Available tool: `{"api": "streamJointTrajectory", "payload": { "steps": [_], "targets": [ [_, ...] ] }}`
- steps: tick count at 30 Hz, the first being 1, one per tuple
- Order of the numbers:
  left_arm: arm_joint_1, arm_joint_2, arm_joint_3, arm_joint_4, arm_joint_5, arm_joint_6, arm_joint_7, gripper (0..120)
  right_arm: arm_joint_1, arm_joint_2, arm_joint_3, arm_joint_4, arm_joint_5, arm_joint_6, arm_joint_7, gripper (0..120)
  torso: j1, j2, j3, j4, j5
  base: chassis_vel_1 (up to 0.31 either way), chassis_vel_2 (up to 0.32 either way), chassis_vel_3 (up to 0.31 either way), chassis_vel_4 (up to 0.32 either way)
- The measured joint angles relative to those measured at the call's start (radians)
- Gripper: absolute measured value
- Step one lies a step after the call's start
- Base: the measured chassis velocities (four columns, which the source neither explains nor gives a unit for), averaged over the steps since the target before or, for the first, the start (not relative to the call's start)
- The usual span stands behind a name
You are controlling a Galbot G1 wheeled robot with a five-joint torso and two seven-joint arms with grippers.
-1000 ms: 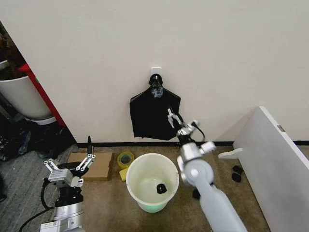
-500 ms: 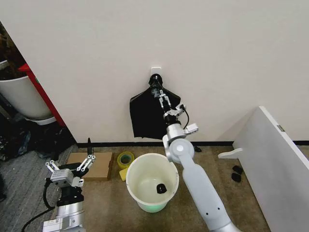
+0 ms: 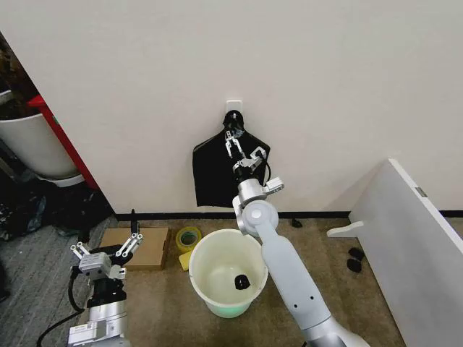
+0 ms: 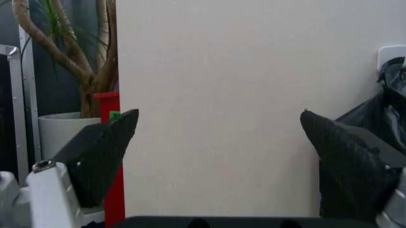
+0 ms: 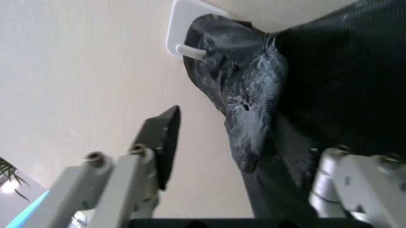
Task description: Place the garbage bag over the trash bin.
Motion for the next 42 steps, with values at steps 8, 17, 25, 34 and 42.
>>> {"api": "streamJointTrajectory", "payload": {
  "steps": [8, 17, 25, 34, 42],
  "targets": [
    [-0.003, 0.001, 0.006, 0.007, 0.0, 0.0, -0.001, 100, -0.012, 0.0, 0.006, -0.003, -0.023, 0.011, -0.005, 22, 0.0, 0.0, 0.0, 0.0, 0.0, 0.0, 0.0, 0.0, 0.0],
    [-0.005, -0.004, 0.009, 0.015, 0.003, -0.007, -0.002, 100, -0.026, -0.013, 0.004, 0.0, -0.076, 0.015, 0.004, 0, 0.0, 0.0, 0.0, 0.0001, 0.0, 0.0, 0.0, 0.0, 0.0],
    [-0.006, 0.009, -0.002, 0.015, -0.015, -0.007, -0.018, 100, -0.168, -0.111, -0.081, 0.138, -0.117, 0.017, 0.05, 0, 0.0, 0.0, 0.0, 0.0, 0.0001, 0.0, 0.0, 0.0, 0.0],
    [-0.016, 0.014, 0.006, 0.027, -0.021, -0.009, -0.023, 100, -0.398, -0.29, -0.143, 0.336, -0.197, 0.022, 0.068, 0, 0.0, 0.0, 0.0, 0.0, 0.0002, 0.0, 0.0, 0.0, 0.0],
    [-0.017, 0.02, 0.012, 0.027, -0.02, -0.008, -0.023, 100, -0.545, -0.41, -0.149, 0.384, -0.315, 0.045, 0.043, 0, 0.0, 0.0, 0.0, 0.0, 0.0002, 0.0, 0.0, 0.0, 0.0]
  ]
}}
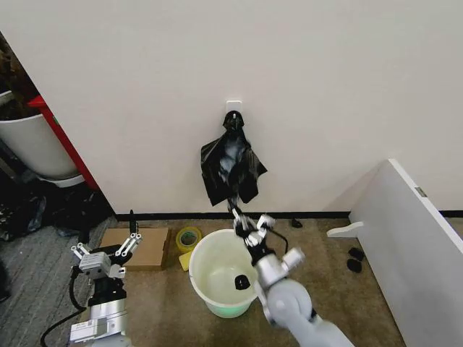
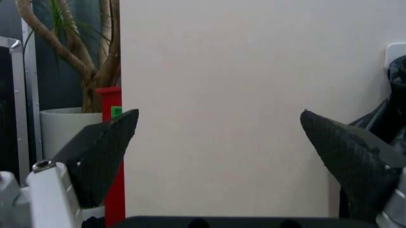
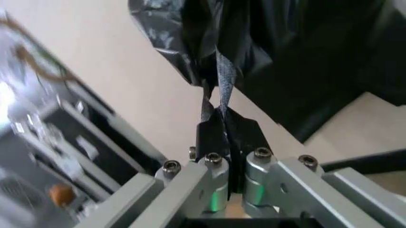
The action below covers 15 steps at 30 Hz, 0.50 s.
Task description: Place the garbage bag over the trash bin.
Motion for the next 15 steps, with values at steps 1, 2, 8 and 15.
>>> {"api": "streamJointTrajectory", "payload": {
  "steps": [1, 2, 8, 15],
  "targets": [
    [0.0, 0.001, 0.0, -0.001, 0.0, 0.0, 0.0, 100, -0.012, -0.01, 0.008, -0.01, -0.034, 0.006, -0.017, 0, 0.0, 0.0, 0.0, 0.0001, -0.0001, 0.0, 0.0, 0.0, 0.0],
    [0.001, 0.002, 0.001, -0.003, 0.0, 0.001, 0.0, 100, -0.027, -0.024, 0.025, -0.033, -0.088, 0.02, -0.056, 0, 0.0, 0.0, 0.0, 0.0, 0.0, 0.0, 0.0, 0.0, 0.0],
    [0.002, 0.004, 0.004, -0.005, -0.001, 0.001, 0.0, 100, -0.07, -0.063, 0.082, -0.096, -0.222, 0.058, -0.238, 0, 0.0, 0.0, 0.0, 0.0001, 0.0, 0.0, 0.0, 0.0, 0.0],
    [0.003, 0.005, 0.002, -0.008, -0.005, 0.001, 0.0, 100, -0.096, -0.067, 0.17, -0.178, -0.368, 0.078, -0.525, 0, 0.0, 0.0, 0.0, 0.0001, 0.0, 0.0, 0.0, 0.0, 0.0]
  ]
}}
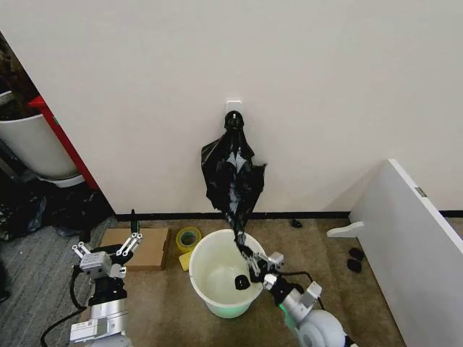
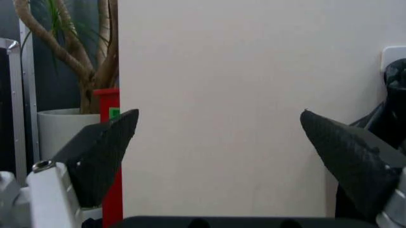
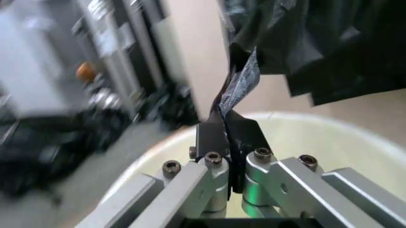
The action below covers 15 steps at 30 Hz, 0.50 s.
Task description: Place the garbage bag over the trash bin.
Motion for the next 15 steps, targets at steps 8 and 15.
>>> {"api": "streamJointTrajectory", "payload": {
  "steps": [8, 15],
  "targets": [
    [0.001, -0.001, -0.002, 0.002, -0.001, -0.003, -0.003, 100, 0.008, 0.024, 0.081, -0.046, -0.068, 0.027, -0.155, 0, 0.0, 0.0, 0.0, 0.0, 0.0001, 0.0, 0.0, 0.0, 0.0],
    [0.001, -0.003, -0.001, 0.008, -0.001, -0.004, -0.003, 100, 0.026, 0.026, 0.081, -0.037, -0.015, 0.059, -0.136, 10, 0.0, 0.0, 0.0, 0.0001, 0.0, 0.0, 0.0, 0.0, 0.0]
  ]
}}
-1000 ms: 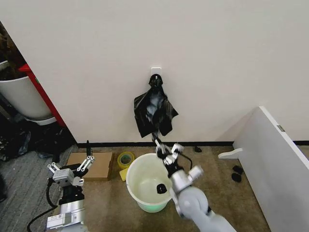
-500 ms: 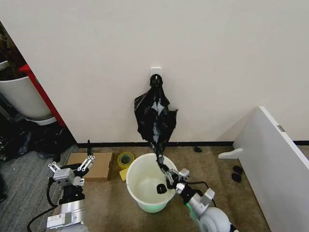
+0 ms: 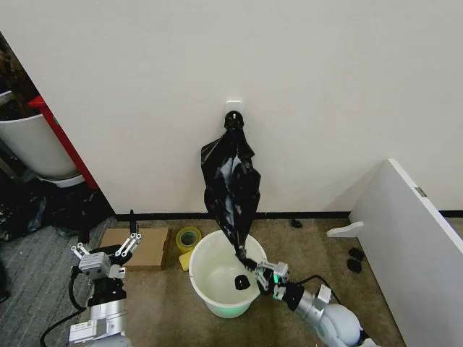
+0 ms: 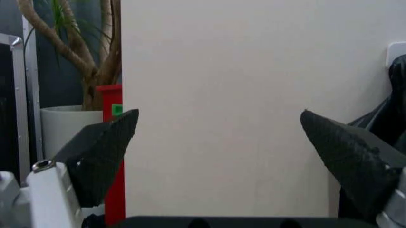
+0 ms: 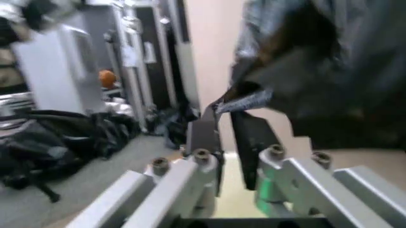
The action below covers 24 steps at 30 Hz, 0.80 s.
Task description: Place the garbage bag over the trash bin.
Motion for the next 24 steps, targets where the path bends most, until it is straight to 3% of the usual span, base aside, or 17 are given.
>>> {"api": "streamJointTrajectory", "payload": {
  "steps": [3, 5, 9, 12, 15, 17, 18, 20, 24],
  "targets": [
    [-0.001, -0.001, 0.001, 0.003, 0.0, 0.0, 0.0, 100, 0.013, 0.001, 0.006, -0.003, 0.024, 0.035, -0.028, 20, 0.0, 0.0, 0.0, 0.0, 0.0, 0.0, 0.0, 0.0, 0.0],
    [-0.002, -0.001, 0.001, 0.005, 0.001, 0.0, 0.0, 100, 0.022, 0.001, 0.028, -0.013, 0.034, 0.051, -0.127, 27, 0.0, 0.0, 0.0, 0.0, 0.0, 0.0, 0.0, 0.0, 0.0],
    [-0.005, -0.004, 0.001, 0.012, 0.002, 0.001, 0.0, 100, 0.051, -0.007, 0.118, -0.041, 0.02, 0.041, -0.465, 45, 0.0, 0.0, 0.0, -0.0001, -0.0001, 0.0, 0.0, 0.0, 0.0],
    [-0.006, -0.007, 0.004, 0.015, 0.006, 0.001, 0.0, 100, 0.057, -0.017, 0.147, -0.051, 0.005, 0.054, -0.505, 53, 0.0, 0.0, 0.0, -0.0001, -0.0003, 0.0, 0.0, 0.0, 0.0],
    [-0.006, -0.011, 0.006, 0.016, 0.009, 0.001, 0.0, 100, 0.051, -0.019, 0.117, -0.061, -0.002, 0.118, -0.34, 66, 0.0, 0.0, 0.0, -0.0002, -0.0002, 0.0, 0.0, 0.0, 0.0],
    [-0.006, -0.011, 0.006, 0.016, 0.01, 0.001, 0.0, 100, 0.05, -0.012, 0.093, -0.059, -0.054, 0.15, -0.125, 73, 0.0, 0.0, 0.0, 0.0, 0.0, 0.0, 0.0, 0.0, 0.0],
    [-0.006, -0.011, 0.006, 0.016, 0.01, 0.001, 0.0, 100, 0.05, -0.012, 0.093, -0.059, -0.054, 0.15, -0.125, 73, 0.0, 0.0, 0.0, 0.0, 0.0, 0.0, 0.0, 0.0, 0.0],
    [-0.005, -0.011, 0.006, 0.016, 0.011, 0.001, 0.0, 100, 0.058, -0.003, 0.08, -0.056, -0.149, 0.158, 0.099, 82, 0.0, 0.0, 0.0, -0.0001, -0.0002, 0.0, 0.0, 0.0, 0.0],
    [-0.005, -0.01, 0.004, 0.018, 0.011, 0.001, 0.001, 100, 0.083, 0.008, 0.051, -0.04, -0.271, 0.154, 0.353, 97, 0.0, 0.0, 0.0, -0.0001, -0.0003, 0.0, 0.0, 0.0, 0.0]
  ]
}}
